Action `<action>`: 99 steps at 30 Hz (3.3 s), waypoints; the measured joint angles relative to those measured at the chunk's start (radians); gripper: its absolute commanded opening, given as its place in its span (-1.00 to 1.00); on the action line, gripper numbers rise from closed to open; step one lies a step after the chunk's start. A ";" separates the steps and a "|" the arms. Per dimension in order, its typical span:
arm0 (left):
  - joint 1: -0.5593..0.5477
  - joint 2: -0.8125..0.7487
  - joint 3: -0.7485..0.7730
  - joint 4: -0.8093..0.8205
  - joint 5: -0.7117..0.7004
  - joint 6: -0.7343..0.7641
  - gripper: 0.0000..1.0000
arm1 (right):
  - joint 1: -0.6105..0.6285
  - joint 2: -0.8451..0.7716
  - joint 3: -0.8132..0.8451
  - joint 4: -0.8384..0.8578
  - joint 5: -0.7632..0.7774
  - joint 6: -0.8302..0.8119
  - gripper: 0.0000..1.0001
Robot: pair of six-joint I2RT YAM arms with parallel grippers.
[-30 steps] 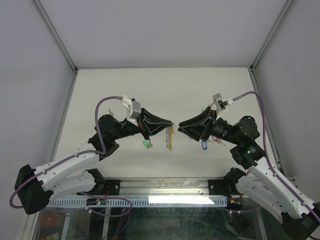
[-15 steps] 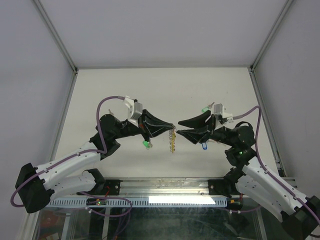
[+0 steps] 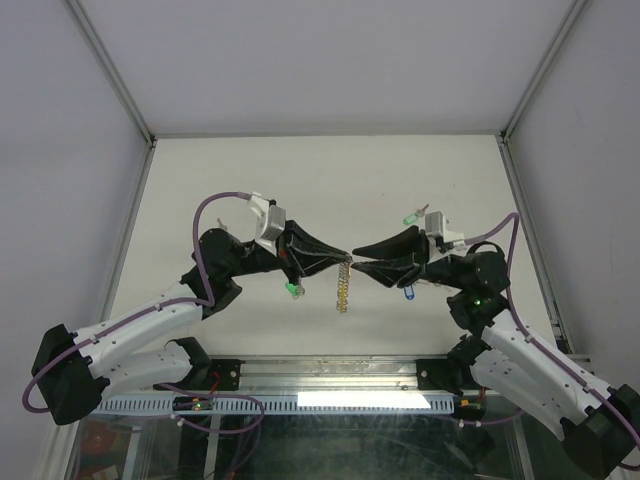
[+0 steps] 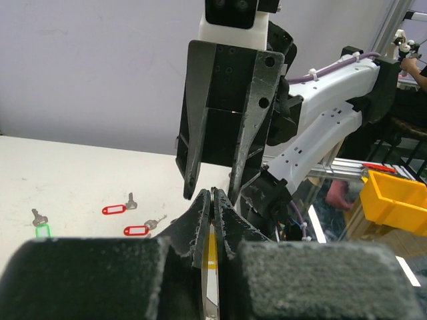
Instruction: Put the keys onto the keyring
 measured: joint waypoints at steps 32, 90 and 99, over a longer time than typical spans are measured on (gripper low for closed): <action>0.000 0.022 0.010 0.014 0.023 -0.005 -1.00 | 0.029 0.079 0.023 -0.004 -0.054 -0.008 -1.00; 0.000 -0.094 0.054 -0.528 -0.243 0.339 0.04 | 0.264 0.702 0.958 -1.828 0.625 -0.283 -1.00; 0.000 -0.075 0.055 -0.539 -0.237 0.345 0.03 | 0.206 0.669 0.911 -1.755 0.562 -0.280 -1.00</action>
